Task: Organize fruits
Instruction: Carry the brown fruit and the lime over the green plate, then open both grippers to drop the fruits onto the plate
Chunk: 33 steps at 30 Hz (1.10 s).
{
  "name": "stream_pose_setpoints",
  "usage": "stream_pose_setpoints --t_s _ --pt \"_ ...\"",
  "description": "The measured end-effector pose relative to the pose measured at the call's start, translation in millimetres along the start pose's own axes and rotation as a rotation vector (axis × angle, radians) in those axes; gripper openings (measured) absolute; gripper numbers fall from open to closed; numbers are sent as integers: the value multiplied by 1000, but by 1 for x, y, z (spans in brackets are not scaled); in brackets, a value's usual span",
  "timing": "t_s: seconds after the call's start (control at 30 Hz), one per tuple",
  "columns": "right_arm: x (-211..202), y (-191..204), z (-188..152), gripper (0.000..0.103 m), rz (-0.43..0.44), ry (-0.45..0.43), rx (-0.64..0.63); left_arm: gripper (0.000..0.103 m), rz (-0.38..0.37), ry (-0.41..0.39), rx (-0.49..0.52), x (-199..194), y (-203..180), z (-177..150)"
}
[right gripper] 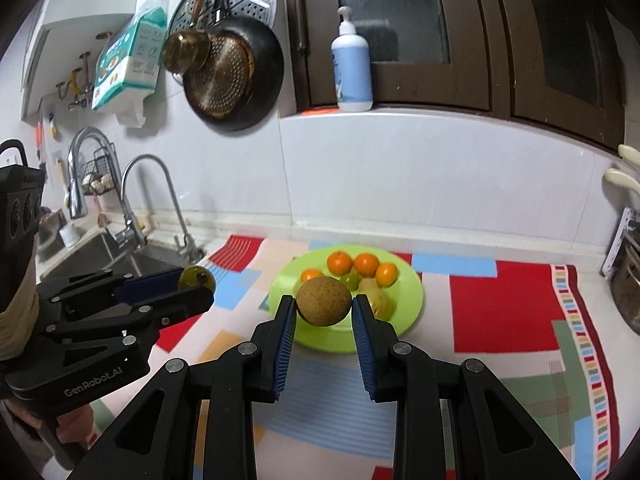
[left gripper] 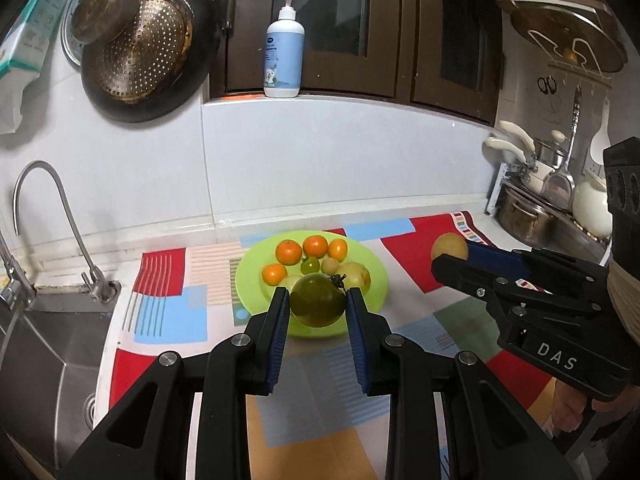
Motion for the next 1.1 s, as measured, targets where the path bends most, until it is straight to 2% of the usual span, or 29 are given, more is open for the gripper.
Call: stream_pose_setpoints --t_s 0.27,0.63,1.1 --pt "16 -7 22 30 -17 -22 27 29 -8 8 5 22 7 18" --pt "63 -22 35 30 -11 37 68 29 -24 37 11 72 14 39" --pt "139 -51 36 30 -32 138 105 29 -49 133 7 147 26 29"
Point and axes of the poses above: each gripper's, at about its wrist camera, not at the fingertips, and x roughly the way its jaws point, y to its left, z to its top, the point moved 10 cm from there along x, roughly the way its jaws point, and after that the axes turned 14 degrees about x, right-handed, at the moved point
